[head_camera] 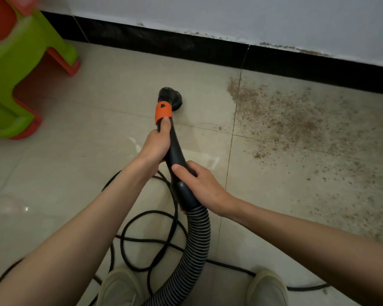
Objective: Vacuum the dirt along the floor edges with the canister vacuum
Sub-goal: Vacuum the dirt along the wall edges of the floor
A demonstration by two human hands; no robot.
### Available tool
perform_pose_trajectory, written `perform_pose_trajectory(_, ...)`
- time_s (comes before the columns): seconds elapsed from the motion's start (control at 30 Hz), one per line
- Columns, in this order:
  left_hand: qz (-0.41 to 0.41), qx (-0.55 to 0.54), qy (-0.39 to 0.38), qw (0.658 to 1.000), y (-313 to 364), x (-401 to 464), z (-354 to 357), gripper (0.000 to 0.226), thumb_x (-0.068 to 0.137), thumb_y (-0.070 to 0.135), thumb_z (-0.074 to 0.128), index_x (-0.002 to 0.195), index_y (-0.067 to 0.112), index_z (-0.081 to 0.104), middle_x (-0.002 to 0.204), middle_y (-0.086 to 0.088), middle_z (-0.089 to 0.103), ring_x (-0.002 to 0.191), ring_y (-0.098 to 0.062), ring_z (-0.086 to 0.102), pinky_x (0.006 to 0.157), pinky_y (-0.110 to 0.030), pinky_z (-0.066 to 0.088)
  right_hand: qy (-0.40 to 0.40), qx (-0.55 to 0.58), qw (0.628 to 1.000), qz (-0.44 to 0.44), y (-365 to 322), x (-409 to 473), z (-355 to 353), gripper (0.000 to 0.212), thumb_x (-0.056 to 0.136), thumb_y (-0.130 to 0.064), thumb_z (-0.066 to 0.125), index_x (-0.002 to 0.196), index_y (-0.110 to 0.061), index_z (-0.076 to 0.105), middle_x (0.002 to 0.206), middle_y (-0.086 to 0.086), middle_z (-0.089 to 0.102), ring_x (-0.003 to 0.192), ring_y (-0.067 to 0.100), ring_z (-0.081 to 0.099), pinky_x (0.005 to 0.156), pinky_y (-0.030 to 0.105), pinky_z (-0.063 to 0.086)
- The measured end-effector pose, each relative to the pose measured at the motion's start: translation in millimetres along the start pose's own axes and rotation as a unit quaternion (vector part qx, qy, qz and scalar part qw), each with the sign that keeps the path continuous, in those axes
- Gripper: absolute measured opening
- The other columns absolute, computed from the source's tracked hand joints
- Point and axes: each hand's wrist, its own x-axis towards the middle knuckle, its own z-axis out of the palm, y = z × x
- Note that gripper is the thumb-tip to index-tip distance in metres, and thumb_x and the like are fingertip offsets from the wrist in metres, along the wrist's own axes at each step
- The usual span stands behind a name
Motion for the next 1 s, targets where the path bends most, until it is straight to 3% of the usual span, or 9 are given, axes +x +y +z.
perform_pose_trajectory(0.13, 0.007, -0.032, 0.066, 0.997, -9, -6, -33, 0.058, 0.098, 0.053, 0.029, 0.118, 0.003, 0.049, 0.108, -0.02, 0.063, 0.098, -0.031, 0.062, 0.088, -0.042, 0.052, -0.053, -0.061, 0.997, -0.002, -13, 8, 20, 0.027, 0.094, -0.029, 0.06, 0.11, -0.007, 0.057, 0.107, 0.019, 0.067, 0.095, 0.033, 0.067, 0.088, 0.051, 0.055)
perform_pose_trajectory(0.2, 0.001, -0.07, 0.08, 0.994, -12, -9, -44, 0.055, 0.098, 0.052, 0.03, 0.114, 0.003, 0.05, 0.094, -0.016, 0.064, 0.08, -0.024, 0.064, 0.064, -0.029, 0.056, -0.07, -0.099, 0.993, 0.001, -21, 14, 26, 0.028, 0.09, -0.027, 0.062, 0.109, -0.006, 0.057, 0.105, 0.016, 0.068, 0.095, 0.032, 0.067, 0.088, 0.048, 0.056)
perform_pose_trajectory(0.27, -0.008, -0.092, 0.084, 0.992, -16, -11, -50, 0.05, 0.099, 0.051, 0.031, 0.108, 0.005, 0.049, 0.08, -0.011, 0.063, 0.064, -0.017, 0.062, 0.045, -0.019, 0.048, -0.082, -0.118, 0.99, 0.002, -25, 19, 32, 0.025, 0.089, -0.028, 0.062, 0.104, -0.009, 0.057, 0.101, 0.012, 0.068, 0.093, 0.027, 0.067, 0.083, 0.042, 0.055)
perform_pose_trajectory(0.4, -0.039, -0.114, 0.074, 0.99, -25, -12, -54, 0.049, 0.099, 0.05, 0.03, 0.106, 0.005, 0.048, 0.077, -0.01, 0.063, 0.065, -0.018, 0.062, 0.05, -0.025, 0.046, -0.073, -0.159, 0.985, -0.004, -28, 24, 41, 0.035, 0.096, -0.048, 0.051, 0.09, -0.014, 0.056, 0.086, 0.005, 0.064, 0.082, 0.022, 0.064, 0.07, 0.031, 0.05)
perform_pose_trajectory(0.5, -0.053, -0.136, 0.063, 0.987, -35, -14, -54, 0.048, 0.1, 0.049, 0.031, 0.104, 0.005, 0.047, 0.078, -0.012, 0.061, 0.066, -0.019, 0.063, 0.052, -0.027, 0.048, -0.085, -0.195, 0.977, -0.012, -26, 24, 40, 0.041, 0.1, -0.051, 0.043, 0.073, -0.021, 0.05, 0.071, -0.002, 0.056, 0.065, 0.013, 0.055, 0.057, 0.023, 0.04)
perform_pose_trajectory(0.63, -0.054, -0.138, 0.033, 0.988, -41, -17, -45, 0.049, 0.1, 0.049, 0.03, 0.105, 0.004, 0.049, 0.073, -0.011, 0.063, 0.059, -0.017, 0.064, 0.048, -0.024, 0.049, -0.081, -0.215, 0.973, -0.002, -17, 21, 35, 0.037, 0.1, -0.049, 0.041, 0.073, -0.024, 0.048, 0.068, -0.004, 0.056, 0.06, 0.009, 0.054, 0.051, 0.02, 0.036)
perform_pose_trajectory(0.73, -0.056, -0.126, 0.008, 0.99, -40, -21, -29, 0.048, 0.099, 0.049, 0.031, 0.093, 0.006, 0.052, 0.068, -0.01, 0.065, 0.053, -0.015, 0.065, 0.046, -0.021, 0.049, -0.054, -0.218, 0.974, 0.009, -8, 15, 27, 0.037, 0.099, -0.049, 0.041, 0.075, -0.023, 0.05, 0.07, -0.003, 0.059, 0.061, 0.011, 0.057, 0.051, 0.021, 0.038)
perform_pose_trajectory(0.9, -0.031, -0.069, -0.055, 0.996, -31, -25, 7, 0.046, 0.099, 0.05, 0.03, 0.087, 0.01, 0.051, 0.085, -0.013, 0.058, 0.081, -0.025, 0.059, 0.078, -0.038, 0.051, 0.038, -0.183, 0.982, 0.021, 11, -1, 4, 0.039, 0.097, -0.052, 0.042, 0.074, -0.022, 0.052, 0.064, -0.006, 0.058, 0.053, 0.004, 0.055, 0.038, 0.008, 0.032)
perform_pose_trajectory(1.0, -0.025, -0.052, -0.105, 0.993, -24, -28, 28, 0.046, 0.1, 0.05, 0.029, 0.087, 0.01, 0.05, 0.081, -0.011, 0.056, 0.076, -0.021, 0.056, 0.073, -0.033, 0.048, 0.08, -0.162, 0.983, 0.023, 19, -9, -9, 0.04, 0.098, -0.052, 0.042, 0.073, -0.022, 0.052, 0.062, -0.006, 0.057, 0.045, -0.001, 0.053, 0.038, 0.008, 0.032)
